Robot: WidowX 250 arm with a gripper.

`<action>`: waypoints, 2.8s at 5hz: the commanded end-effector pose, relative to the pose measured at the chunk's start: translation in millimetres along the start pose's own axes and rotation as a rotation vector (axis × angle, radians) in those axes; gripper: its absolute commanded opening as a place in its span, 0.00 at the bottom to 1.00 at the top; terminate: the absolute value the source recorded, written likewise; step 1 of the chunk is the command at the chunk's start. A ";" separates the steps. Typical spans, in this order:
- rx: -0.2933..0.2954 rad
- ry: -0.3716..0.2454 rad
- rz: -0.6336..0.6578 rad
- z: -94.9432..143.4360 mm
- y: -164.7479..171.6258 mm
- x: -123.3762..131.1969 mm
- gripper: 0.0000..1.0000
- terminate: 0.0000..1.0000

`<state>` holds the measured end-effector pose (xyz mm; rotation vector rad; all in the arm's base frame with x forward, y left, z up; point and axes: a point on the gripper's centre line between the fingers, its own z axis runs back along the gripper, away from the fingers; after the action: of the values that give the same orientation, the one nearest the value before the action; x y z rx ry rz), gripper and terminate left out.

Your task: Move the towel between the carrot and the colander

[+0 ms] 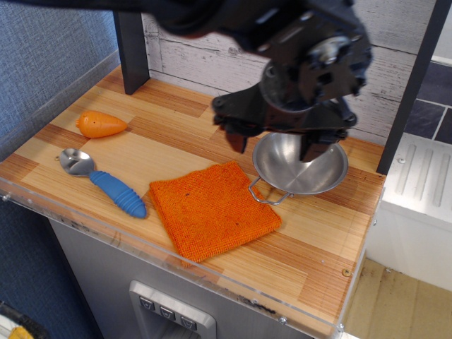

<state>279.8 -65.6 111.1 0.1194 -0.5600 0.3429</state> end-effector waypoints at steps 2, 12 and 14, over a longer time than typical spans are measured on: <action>0.071 0.132 0.282 -11.2 54.0 -39.5 1.00 0.00; 0.093 0.270 0.292 -104.7 64.8 -7.2 1.00 0.00; 0.114 0.258 0.321 -129.2 93.6 28.9 1.00 0.00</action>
<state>338.7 56.3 12.2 0.0876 -0.2831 0.6902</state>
